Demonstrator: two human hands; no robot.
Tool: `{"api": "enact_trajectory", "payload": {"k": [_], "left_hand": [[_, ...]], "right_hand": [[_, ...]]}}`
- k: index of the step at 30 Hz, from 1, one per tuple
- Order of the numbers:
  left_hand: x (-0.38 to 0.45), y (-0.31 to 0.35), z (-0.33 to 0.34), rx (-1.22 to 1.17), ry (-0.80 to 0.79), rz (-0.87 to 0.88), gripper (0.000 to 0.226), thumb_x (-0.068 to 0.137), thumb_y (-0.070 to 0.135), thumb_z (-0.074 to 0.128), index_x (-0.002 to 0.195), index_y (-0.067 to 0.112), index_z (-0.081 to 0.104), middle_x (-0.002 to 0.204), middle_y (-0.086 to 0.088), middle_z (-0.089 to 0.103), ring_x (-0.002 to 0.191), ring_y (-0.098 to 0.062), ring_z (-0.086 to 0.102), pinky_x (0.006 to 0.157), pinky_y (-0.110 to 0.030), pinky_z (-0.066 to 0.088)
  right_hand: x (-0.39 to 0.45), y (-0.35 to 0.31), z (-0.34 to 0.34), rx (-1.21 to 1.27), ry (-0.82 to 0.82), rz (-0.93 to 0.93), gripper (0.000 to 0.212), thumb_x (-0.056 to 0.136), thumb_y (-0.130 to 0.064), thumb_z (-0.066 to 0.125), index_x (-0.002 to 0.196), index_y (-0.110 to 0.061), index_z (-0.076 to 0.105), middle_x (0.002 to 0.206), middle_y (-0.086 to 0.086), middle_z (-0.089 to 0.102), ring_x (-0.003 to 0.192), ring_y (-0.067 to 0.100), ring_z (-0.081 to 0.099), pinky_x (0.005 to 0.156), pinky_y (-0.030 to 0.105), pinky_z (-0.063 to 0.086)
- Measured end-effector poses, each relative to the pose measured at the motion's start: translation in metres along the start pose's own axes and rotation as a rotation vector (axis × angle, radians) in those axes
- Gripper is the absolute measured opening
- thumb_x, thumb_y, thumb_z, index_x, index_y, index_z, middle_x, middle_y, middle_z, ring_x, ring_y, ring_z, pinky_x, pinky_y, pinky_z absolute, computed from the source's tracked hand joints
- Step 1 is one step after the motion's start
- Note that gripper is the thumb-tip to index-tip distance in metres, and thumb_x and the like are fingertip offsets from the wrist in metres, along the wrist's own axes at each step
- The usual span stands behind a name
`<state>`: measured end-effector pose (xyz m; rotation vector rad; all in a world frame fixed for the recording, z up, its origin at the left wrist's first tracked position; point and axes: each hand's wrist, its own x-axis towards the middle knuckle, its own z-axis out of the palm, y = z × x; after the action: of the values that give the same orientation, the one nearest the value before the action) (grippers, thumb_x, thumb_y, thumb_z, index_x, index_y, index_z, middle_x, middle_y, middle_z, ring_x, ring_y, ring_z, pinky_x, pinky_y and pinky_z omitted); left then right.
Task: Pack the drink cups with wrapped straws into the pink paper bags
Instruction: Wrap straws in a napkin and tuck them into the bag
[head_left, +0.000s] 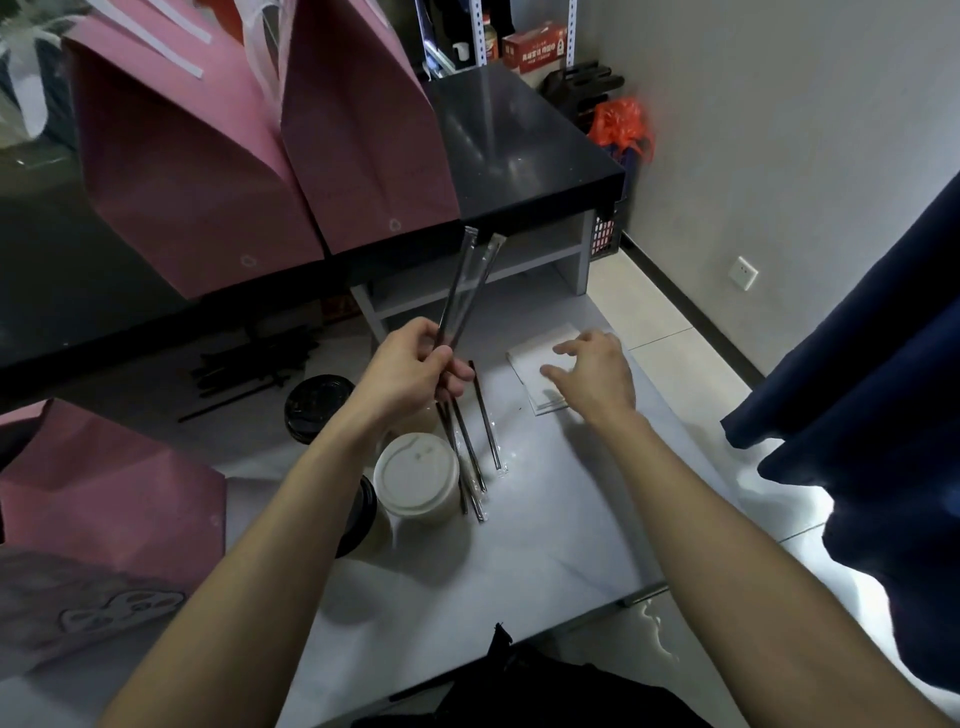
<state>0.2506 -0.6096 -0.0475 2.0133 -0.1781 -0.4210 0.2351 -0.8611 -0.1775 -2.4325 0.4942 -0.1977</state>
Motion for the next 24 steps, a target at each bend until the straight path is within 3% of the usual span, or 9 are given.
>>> {"api": "enact_trajectory", "payload": {"k": [3, 5, 9, 12, 15, 17, 19, 22, 24], "left_hand": [[0.007, 0.000, 0.000, 0.091, -0.023, -0.012, 0.024, 0.115, 0.002, 0.042, 0.130, 0.011, 0.058, 0.098, -0.013, 0.081, 0.067, -0.012, 0.067, 0.064, -0.028, 0.055], [0.012, -0.002, -0.001, 0.171, -0.013, -0.031, 0.025, 0.114, 0.004, 0.042, 0.124, 0.017, 0.061, 0.098, -0.006, 0.079, 0.070, -0.013, 0.063, 0.069, -0.033, 0.052], [0.018, -0.004, 0.001, 0.259, 0.039, -0.029, 0.013, 0.105, 0.030, 0.050, 0.108, 0.029, 0.063, 0.089, 0.004, 0.069, 0.078, -0.018, 0.059, 0.077, -0.041, 0.049], [0.019, -0.008, 0.001, 0.228, 0.114, 0.055, 0.019, 0.095, 0.047, 0.072, 0.101, 0.029, 0.068, 0.076, 0.011, 0.061, 0.068, -0.011, 0.055, 0.069, -0.033, 0.046], [0.023, -0.008, 0.001, 0.191, 0.113, 0.153, 0.027, 0.085, 0.036, 0.091, 0.107, 0.031, 0.075, 0.063, 0.013, 0.048, 0.057, -0.009, 0.045, 0.061, -0.028, 0.040], [0.023, -0.001, 0.005, 0.212, 0.079, 0.210, 0.046, 0.080, 0.034, 0.095, 0.120, 0.037, 0.075, 0.064, 0.016, 0.052, 0.058, -0.007, 0.047, 0.060, -0.022, 0.040], [0.026, 0.004, 0.012, 0.278, 0.062, 0.248, 0.056, 0.077, 0.034, 0.097, 0.128, 0.039, 0.074, 0.077, 0.022, 0.068, 0.065, 0.001, 0.058, 0.066, -0.018, 0.045], [0.033, 0.001, 0.019, 0.351, 0.100, 0.235, 0.021, 0.086, 0.038, 0.092, 0.104, 0.032, 0.082, 0.080, 0.009, 0.074, 0.071, -0.005, 0.063, 0.072, -0.036, 0.052], [0.036, -0.005, 0.016, 0.319, 0.184, 0.188, 0.020, 0.089, 0.040, 0.087, 0.087, 0.022, 0.079, 0.078, -0.005, 0.073, 0.069, -0.012, 0.059, 0.071, -0.046, 0.055]], "right_hand": [[0.012, 0.002, 0.008, -0.186, -0.081, -0.018, 0.022, 0.089, -0.035, 0.085, 0.106, -0.021, 0.087, 0.119, 0.004, 0.064, 0.120, 0.029, 0.056, 0.105, 0.040, 0.050], [0.012, 0.001, 0.009, -0.204, -0.082, -0.021, 0.012, 0.092, -0.027, 0.080, 0.101, -0.023, 0.087, 0.115, 0.005, 0.064, 0.116, 0.030, 0.057, 0.103, 0.039, 0.050], [0.008, 0.001, 0.007, -0.256, -0.087, -0.096, 0.022, 0.100, -0.018, 0.065, 0.107, -0.018, 0.086, 0.118, 0.007, 0.068, 0.118, 0.030, 0.053, 0.101, 0.040, 0.048], [0.006, -0.004, -0.005, -0.149, -0.036, -0.115, 0.021, 0.102, -0.022, 0.063, 0.108, -0.016, 0.082, 0.123, 0.009, 0.068, 0.123, 0.031, 0.053, 0.107, 0.043, 0.045], [0.005, -0.016, -0.030, 0.025, -0.048, -0.230, 0.014, 0.102, -0.023, 0.068, 0.107, -0.014, 0.077, 0.117, 0.006, 0.066, 0.120, 0.030, 0.054, 0.107, 0.043, 0.044], [0.003, -0.028, -0.045, 0.088, -0.109, -0.338, 0.008, 0.101, -0.024, 0.073, 0.104, -0.017, 0.078, 0.112, 0.000, 0.066, 0.115, 0.026, 0.056, 0.104, 0.041, 0.045], [0.001, -0.039, -0.052, 0.166, -0.169, -0.389, 0.002, 0.100, -0.027, 0.076, 0.100, -0.025, 0.078, 0.112, -0.004, 0.069, 0.113, 0.021, 0.059, 0.099, 0.036, 0.046], [0.001, -0.044, -0.050, 0.378, -0.179, -0.338, 0.006, 0.102, -0.031, 0.074, 0.100, -0.028, 0.079, 0.107, -0.011, 0.074, 0.103, 0.010, 0.065, 0.083, 0.021, 0.047], [0.001, -0.036, -0.042, 0.421, -0.067, -0.245, 0.015, 0.107, -0.030, 0.067, 0.106, -0.024, 0.081, 0.106, -0.009, 0.077, 0.100, 0.010, 0.067, 0.080, 0.023, 0.048]]}}
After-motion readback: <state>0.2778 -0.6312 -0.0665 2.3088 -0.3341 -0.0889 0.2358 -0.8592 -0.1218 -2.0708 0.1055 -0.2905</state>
